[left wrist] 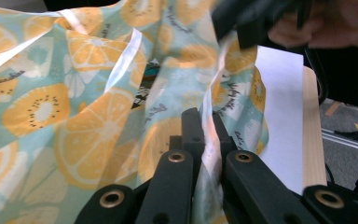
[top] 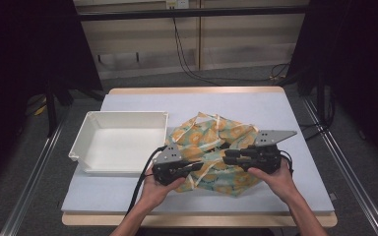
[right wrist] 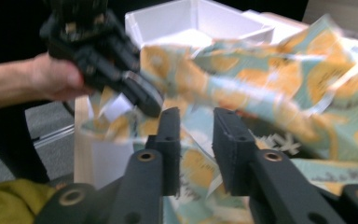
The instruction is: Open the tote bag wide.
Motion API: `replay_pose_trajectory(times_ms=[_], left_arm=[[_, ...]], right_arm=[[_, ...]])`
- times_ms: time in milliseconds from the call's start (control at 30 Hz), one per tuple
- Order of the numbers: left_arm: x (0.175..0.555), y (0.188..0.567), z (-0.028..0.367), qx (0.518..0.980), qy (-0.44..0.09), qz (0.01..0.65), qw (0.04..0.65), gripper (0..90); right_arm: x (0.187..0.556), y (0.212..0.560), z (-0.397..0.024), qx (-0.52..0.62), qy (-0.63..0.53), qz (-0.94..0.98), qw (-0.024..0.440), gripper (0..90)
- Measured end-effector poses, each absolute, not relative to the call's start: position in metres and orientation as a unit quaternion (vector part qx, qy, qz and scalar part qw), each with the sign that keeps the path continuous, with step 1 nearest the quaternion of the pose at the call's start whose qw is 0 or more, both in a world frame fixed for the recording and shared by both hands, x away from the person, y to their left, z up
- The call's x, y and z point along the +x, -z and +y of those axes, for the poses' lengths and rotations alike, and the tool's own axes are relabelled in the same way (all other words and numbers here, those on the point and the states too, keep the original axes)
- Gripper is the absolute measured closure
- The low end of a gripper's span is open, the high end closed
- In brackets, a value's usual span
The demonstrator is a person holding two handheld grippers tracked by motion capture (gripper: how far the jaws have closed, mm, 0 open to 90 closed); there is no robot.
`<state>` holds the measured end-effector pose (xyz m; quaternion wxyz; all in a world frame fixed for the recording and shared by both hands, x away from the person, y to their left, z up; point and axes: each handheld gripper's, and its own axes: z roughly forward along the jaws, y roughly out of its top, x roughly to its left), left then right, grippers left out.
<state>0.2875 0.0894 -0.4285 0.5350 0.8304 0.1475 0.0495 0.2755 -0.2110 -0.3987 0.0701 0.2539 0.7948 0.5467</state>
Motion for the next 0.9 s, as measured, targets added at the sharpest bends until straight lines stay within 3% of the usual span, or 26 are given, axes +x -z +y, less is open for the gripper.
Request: replay_pose_trajectory(times_ms=[267,333,467,567,733,800,833,867,900], left_arm=[[0.283,0.430,0.087,0.833,-0.043,0.137,0.535,90.0],[0.283,0.430,0.087,0.832,-0.044,0.136,0.536,90.0],[0.281,0.430,0.086,0.833,-0.044,0.136,0.535,90.0],[0.278,0.429,0.084,0.834,-0.045,0.129,0.534,90.0],[0.278,0.429,0.085,0.834,-0.044,0.124,0.535,90.0],[0.278,0.429,0.085,0.833,-0.031,0.123,0.539,90.0],[0.273,0.427,0.081,0.831,-0.032,0.123,0.542,90.0],[0.273,0.427,0.081,0.831,-0.032,0.123,0.542,90.0],[0.271,0.426,0.080,0.833,-0.035,0.115,0.539,90.0]], right_arm=[[0.311,0.393,-0.209,0.269,-0.525,0.804,0.077,63.8],[0.325,0.399,-0.201,0.272,-0.513,0.811,0.076,55.9],[0.335,0.405,-0.194,0.269,-0.505,0.817,0.071,51.6],[0.344,0.413,-0.184,0.263,-0.489,0.830,0.059,41.0],[0.348,0.424,-0.177,0.258,-0.470,0.843,0.046,35.7],[0.349,0.427,-0.174,0.258,-0.461,0.848,0.048,38.5],[0.348,0.429,-0.170,0.250,-0.455,0.853,0.046,54.3],[0.348,0.429,-0.170,0.250,-0.455,0.853,0.046,54.3],[0.348,0.429,-0.169,0.249,-0.454,0.854,0.047,63.8]])
